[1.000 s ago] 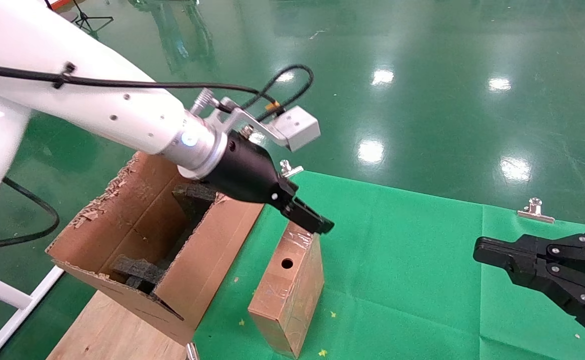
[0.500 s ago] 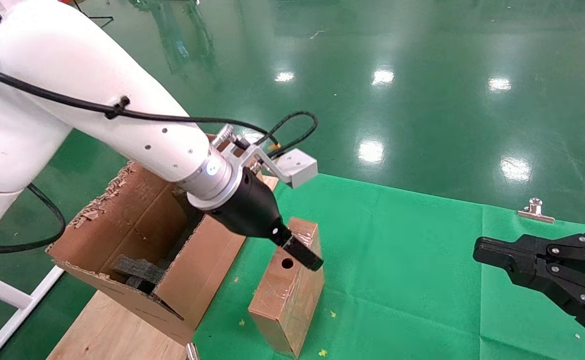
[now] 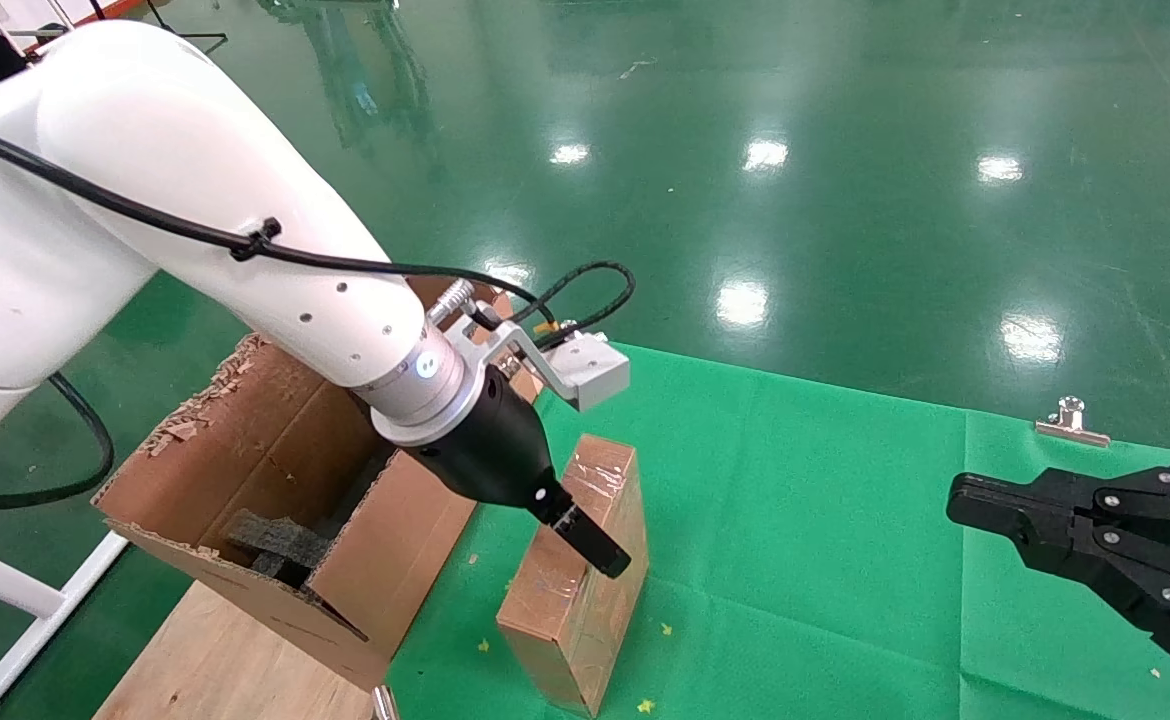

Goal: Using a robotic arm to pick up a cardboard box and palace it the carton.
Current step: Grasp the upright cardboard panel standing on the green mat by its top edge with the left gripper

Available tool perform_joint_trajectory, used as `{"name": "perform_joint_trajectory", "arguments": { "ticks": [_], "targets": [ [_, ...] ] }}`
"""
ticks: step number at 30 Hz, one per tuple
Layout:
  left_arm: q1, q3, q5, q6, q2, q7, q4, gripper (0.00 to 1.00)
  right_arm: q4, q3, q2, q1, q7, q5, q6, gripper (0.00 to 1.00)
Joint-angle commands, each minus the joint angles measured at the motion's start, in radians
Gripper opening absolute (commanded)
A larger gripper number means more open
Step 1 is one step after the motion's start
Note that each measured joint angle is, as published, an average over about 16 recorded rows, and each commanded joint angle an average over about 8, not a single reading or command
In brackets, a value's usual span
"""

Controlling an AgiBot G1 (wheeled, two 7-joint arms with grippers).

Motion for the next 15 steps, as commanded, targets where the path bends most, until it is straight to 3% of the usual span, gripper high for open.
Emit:
{"name": "perform_joint_trajectory", "arguments": {
  "ticks": [1,3,4,6,7,15],
  "targets": [
    [-0.008,0.007,0.000,-0.007,-0.001,0.000,0.000,0.66,0.000,0.000,0.000,0.000,0.000,0.000,0.000,0.69],
    [-0.007,0.006,0.000,-0.006,-0.001,0.000,0.000,0.41,0.000,0.000,0.000,0.000,0.000,0.000,0.000,0.93],
    [-0.006,0.005,0.000,-0.006,-0.001,0.000,0.000,0.29,0.000,0.000,0.000,0.000,0.000,0.000,0.000,1.00],
    [-0.005,0.004,0.001,-0.004,-0.001,0.000,0.000,0.04,0.000,0.000,0.000,0.000,0.000,0.000,0.000,1.00],
    [-0.004,0.003,0.001,-0.004,-0.001,0.000,0.000,0.00,0.000,0.000,0.000,0.000,0.000,0.000,0.000,1.00],
    [0.001,-0.002,0.002,0.000,0.000,0.001,0.000,0.00,0.000,0.000,0.000,0.000,0.000,0.000,0.000,1.00]
  ]
}}
